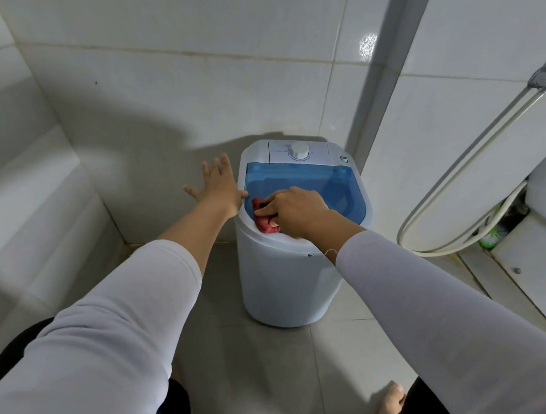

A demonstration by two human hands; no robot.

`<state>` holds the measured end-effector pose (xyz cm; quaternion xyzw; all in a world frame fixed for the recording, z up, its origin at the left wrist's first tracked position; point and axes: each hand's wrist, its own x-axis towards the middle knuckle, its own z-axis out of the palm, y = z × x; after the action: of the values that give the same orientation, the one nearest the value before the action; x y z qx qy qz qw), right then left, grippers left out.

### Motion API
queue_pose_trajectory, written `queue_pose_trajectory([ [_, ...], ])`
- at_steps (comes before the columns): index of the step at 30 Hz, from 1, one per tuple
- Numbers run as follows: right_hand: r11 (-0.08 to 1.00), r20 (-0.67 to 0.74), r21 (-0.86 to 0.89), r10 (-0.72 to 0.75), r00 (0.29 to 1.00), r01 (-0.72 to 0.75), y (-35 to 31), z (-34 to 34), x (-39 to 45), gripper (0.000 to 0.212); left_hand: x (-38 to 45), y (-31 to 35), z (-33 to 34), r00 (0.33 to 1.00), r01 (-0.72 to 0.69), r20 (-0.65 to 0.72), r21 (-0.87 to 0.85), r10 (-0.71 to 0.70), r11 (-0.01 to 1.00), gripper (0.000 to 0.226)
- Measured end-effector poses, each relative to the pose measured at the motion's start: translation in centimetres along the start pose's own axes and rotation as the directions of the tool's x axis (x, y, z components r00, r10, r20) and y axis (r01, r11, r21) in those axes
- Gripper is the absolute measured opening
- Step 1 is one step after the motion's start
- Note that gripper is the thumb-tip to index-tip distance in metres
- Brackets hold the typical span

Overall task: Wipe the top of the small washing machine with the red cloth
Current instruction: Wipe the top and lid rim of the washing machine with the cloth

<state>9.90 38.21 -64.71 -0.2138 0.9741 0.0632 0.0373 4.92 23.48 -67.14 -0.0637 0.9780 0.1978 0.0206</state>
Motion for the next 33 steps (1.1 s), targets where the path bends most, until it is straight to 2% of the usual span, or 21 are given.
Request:
queue_pose_trajectory([
  [6, 0.998, 0.035, -0.010, 0.066, 0.997, -0.066, 1.4, 0.5, -1.4, 0.041, -1.3, 0.1, -0.2, 1.000, 0.015, 0.015, 0.013, -0.015, 1.000, 0.096],
  [18, 0.981, -0.004, -0.030, 0.192, 0.981, -0.192, 4.4, 1.4, -4.1, 0.036, -3.7, 1.6, -0.6, 0.992, -0.042, 0.120, 0.070, 0.033, 0.997, 0.116],
  [33, 0.942, -0.052, -0.062, 0.326, 0.944, -0.329, 7.5, 1.8, -7.3, 0.034, -5.0, 2.6, -0.4, 0.996, -0.050, 0.077, 0.151, 0.039, 0.987, 0.114],
])
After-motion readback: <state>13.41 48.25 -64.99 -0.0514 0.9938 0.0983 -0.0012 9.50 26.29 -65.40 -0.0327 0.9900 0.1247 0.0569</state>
